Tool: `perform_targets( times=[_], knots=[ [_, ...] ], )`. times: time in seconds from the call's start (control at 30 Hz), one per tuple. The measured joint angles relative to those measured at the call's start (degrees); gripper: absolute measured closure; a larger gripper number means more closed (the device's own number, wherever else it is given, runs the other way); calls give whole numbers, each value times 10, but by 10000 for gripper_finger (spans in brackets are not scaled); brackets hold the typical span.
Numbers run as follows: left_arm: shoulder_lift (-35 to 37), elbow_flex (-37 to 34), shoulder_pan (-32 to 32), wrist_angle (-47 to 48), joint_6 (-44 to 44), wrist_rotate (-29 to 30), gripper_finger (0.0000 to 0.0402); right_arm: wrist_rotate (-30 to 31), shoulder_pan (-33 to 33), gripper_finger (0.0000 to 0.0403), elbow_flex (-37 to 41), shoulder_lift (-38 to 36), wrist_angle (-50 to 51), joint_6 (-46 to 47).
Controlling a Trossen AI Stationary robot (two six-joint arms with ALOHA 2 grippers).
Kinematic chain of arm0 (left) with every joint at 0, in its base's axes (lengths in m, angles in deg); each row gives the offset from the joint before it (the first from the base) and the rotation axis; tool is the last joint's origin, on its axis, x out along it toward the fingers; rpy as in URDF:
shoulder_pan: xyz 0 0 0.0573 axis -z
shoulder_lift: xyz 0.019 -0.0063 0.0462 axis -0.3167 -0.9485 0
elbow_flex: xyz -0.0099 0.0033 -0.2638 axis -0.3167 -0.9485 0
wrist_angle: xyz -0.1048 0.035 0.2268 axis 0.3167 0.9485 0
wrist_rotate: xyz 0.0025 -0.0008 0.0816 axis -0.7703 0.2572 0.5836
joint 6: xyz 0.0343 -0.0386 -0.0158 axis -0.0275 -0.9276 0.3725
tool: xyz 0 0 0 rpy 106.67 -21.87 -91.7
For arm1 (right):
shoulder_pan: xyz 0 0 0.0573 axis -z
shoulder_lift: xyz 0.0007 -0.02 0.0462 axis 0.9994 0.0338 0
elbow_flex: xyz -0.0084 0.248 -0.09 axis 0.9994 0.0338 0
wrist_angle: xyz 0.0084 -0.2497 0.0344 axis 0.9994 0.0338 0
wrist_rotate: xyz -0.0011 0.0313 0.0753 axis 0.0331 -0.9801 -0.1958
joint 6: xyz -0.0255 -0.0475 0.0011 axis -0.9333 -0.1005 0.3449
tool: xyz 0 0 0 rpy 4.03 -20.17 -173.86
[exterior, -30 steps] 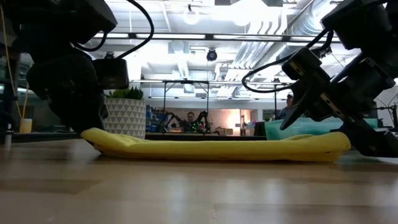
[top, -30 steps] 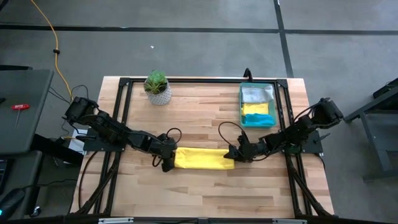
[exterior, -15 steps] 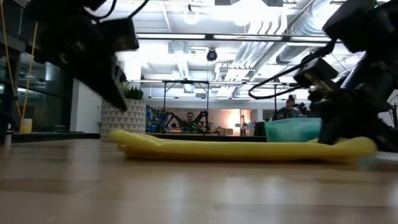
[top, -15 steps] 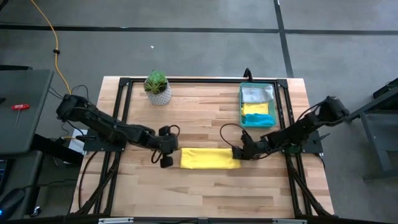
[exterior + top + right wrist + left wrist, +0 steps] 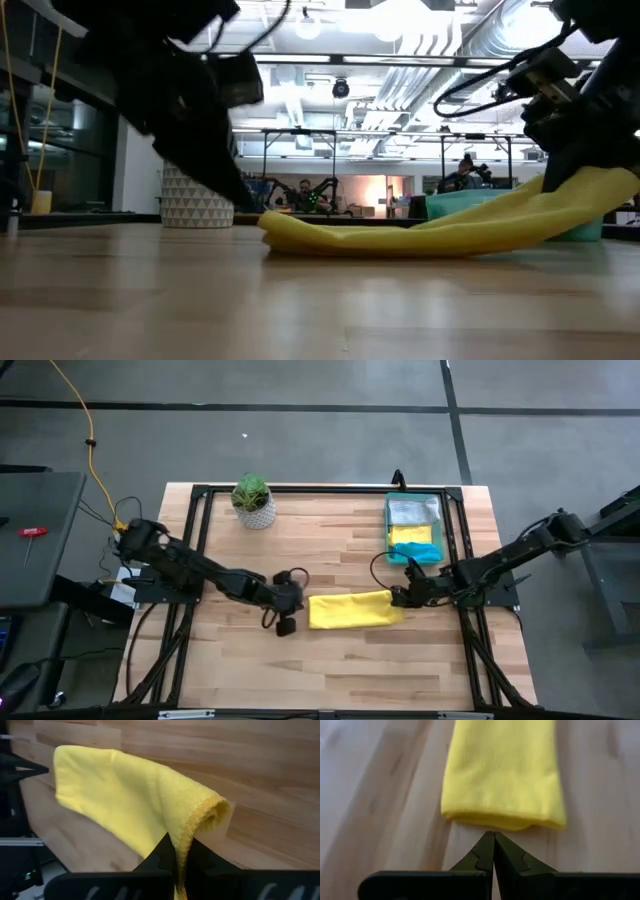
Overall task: Fold microfiber towels
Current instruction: Fold the yellow microfiber cloth
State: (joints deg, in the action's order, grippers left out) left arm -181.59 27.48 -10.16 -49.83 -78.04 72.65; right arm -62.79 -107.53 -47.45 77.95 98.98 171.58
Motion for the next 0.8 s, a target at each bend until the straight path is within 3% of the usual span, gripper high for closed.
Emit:
perform_targets(
  times=[0.37, 0.8],
  knots=[
    [-128, 81, 7, -14, 12, -9, 401, 4, 1, 402, -76, 13, 105, -27],
    [-128, 84, -11, -4, 16, -7, 401, 23, 17, 403, -145, 123, -19, -37]
  ],
)
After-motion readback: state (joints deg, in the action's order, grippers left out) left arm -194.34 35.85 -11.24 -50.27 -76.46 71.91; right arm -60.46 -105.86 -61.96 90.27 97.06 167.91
